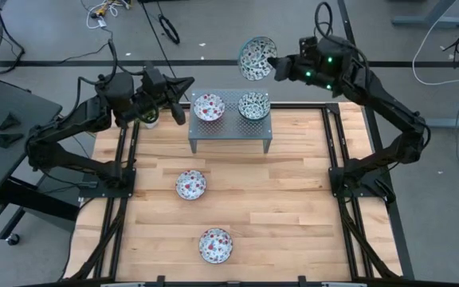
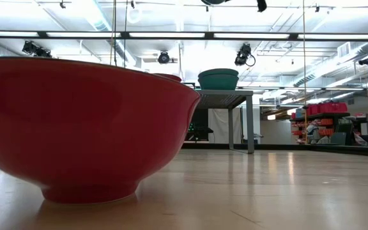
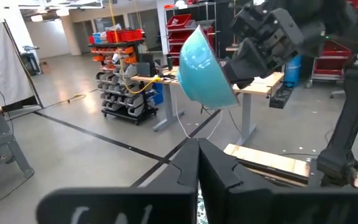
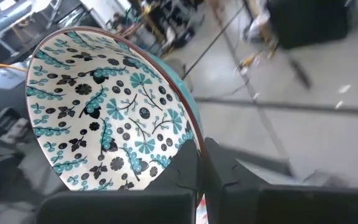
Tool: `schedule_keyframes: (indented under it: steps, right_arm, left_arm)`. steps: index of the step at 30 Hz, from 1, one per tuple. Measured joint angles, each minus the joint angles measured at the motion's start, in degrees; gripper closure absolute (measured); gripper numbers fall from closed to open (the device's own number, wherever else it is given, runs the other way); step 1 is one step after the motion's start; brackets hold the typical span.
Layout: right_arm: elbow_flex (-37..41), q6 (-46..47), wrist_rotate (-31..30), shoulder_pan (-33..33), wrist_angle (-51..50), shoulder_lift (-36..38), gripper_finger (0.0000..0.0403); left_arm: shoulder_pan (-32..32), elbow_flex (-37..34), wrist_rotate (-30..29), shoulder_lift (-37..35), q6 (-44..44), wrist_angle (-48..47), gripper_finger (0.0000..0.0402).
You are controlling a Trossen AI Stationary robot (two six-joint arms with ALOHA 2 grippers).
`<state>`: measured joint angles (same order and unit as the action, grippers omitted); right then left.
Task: Pick & Place Mini bowls
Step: Stack the top blue and white patterned bowl on top of the other blue and white patterned bowls on the shelf
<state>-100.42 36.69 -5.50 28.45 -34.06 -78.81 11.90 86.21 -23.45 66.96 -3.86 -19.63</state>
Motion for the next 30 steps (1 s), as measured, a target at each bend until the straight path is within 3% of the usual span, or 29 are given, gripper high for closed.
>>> schedule_keyframes:
  steps: [5,13,22,30]
  right_arm:
    - [-0.04,6.13,12.23,4.44,-4.07,-0.48,0.0402]
    - [-0.04,12.19,24.62,9.04,-10.24,-2.6,0.0402]
    - [-0.04,11.9,30.94,11.43,-17.12,-6.52,0.0402]
    - [-0.04,7.87,32.23,12.62,-23.57,-10.57,0.0402]
  left_arm:
    - [0.0,0.0,0.84,0.0,0.07,-0.03,0.0377]
    - [0.0,0.0,0.85,0.0,1.38,-0.06,0.0374]
    - [0.0,0.0,0.82,0.02,2.09,-1.52,0.0374]
    - [0.01,0.0,0.83,0.02,3.67,-3.36,0.0374]
